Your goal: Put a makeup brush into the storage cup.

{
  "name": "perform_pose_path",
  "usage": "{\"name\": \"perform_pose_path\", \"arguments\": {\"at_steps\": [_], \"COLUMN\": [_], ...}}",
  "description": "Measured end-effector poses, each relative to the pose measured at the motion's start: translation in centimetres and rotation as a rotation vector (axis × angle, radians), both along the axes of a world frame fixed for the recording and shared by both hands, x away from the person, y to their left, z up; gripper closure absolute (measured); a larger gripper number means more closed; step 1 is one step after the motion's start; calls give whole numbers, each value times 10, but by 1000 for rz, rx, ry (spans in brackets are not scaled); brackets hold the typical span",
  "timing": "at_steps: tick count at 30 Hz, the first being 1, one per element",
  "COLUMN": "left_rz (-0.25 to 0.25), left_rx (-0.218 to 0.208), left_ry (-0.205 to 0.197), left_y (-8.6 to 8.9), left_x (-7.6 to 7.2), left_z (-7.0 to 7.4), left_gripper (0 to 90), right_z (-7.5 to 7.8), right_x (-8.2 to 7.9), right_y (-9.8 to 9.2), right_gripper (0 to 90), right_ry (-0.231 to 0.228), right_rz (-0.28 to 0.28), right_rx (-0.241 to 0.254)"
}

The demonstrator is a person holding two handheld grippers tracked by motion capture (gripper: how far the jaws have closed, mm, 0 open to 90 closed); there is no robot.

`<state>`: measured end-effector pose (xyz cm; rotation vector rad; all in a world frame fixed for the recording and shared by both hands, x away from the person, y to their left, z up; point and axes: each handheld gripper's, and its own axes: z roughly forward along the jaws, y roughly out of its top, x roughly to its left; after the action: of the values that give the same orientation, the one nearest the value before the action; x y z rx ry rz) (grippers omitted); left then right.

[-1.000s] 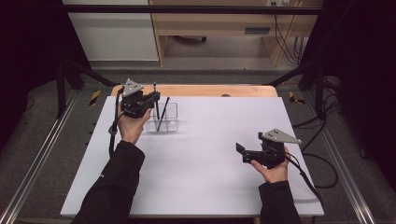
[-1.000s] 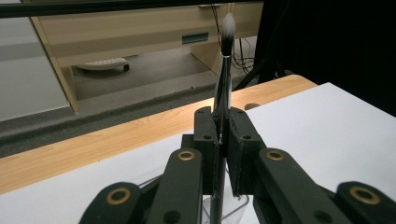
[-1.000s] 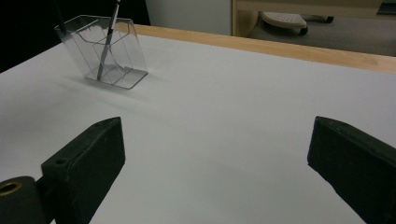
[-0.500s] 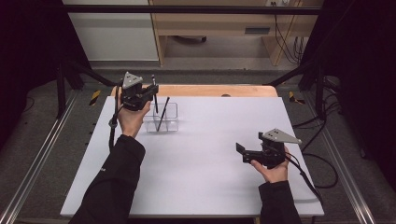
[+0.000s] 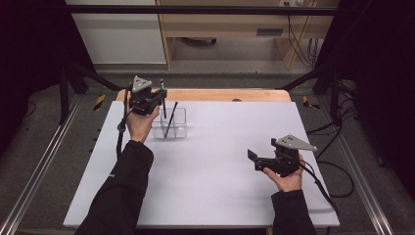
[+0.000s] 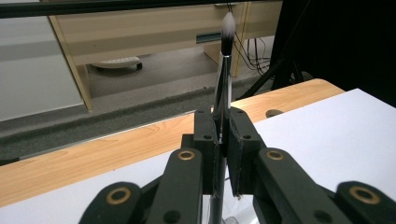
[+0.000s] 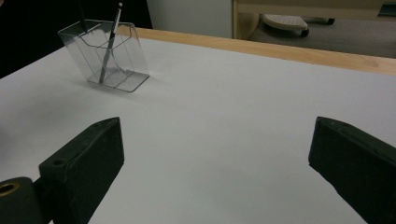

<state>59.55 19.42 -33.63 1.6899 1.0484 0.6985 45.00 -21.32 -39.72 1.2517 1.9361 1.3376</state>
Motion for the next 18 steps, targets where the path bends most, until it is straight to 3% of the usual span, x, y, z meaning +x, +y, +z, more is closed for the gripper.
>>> {"name": "perform_pose_path", "arguments": {"at_steps": [18], "left_rz": [1], "left_rx": [35], "left_ry": [26], "left_y": [-1], "left_x": [1], "left_z": [-18], "left_gripper": [829], "right_z": [0], "right_x": [0], "right_y": [0], "right_gripper": [39], "right_ry": [-1], "right_rz": [3], "right_rx": [0]}}
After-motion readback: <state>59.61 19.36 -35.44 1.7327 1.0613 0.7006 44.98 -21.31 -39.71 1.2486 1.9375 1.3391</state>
